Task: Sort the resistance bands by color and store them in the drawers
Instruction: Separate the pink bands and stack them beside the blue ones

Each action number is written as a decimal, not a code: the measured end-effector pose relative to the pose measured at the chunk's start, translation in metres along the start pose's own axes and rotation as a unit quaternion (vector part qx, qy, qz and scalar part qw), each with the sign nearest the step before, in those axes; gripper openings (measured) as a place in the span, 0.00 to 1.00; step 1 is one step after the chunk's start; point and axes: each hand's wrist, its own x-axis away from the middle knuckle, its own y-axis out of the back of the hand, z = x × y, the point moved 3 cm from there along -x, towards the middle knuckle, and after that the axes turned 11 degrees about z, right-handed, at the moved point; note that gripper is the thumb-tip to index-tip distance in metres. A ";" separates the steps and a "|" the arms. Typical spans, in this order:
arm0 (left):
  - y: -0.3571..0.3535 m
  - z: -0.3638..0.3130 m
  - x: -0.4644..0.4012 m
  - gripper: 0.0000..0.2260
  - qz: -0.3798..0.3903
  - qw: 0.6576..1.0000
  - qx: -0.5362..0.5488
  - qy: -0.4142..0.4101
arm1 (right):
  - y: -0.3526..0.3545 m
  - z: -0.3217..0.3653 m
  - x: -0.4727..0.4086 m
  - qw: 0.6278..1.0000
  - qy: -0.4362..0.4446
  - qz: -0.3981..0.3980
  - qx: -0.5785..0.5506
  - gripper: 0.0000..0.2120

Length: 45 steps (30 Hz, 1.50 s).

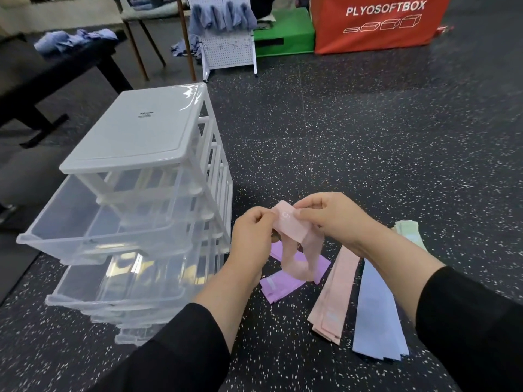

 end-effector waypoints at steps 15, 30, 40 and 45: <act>-0.004 0.022 -0.005 0.16 0.013 0.993 -0.118 0.020 | -0.002 -0.007 -0.012 0.996 0.044 -0.021 0.076 0.10; -0.004 0.011 -0.009 0.10 -0.045 0.997 0.027 0.055 | -0.025 -0.024 -0.015 0.986 0.078 -0.030 0.145 0.10; 0.001 -0.006 -0.011 0.09 -0.063 0.993 -0.095 -0.037 | -0.016 -0.013 -0.016 0.984 0.092 -0.072 0.131 0.09; -0.006 0.006 -0.010 0.06 0.109 0.984 -0.136 -0.019 | -0.008 0.001 -0.015 0.993 0.107 -0.029 0.036 0.08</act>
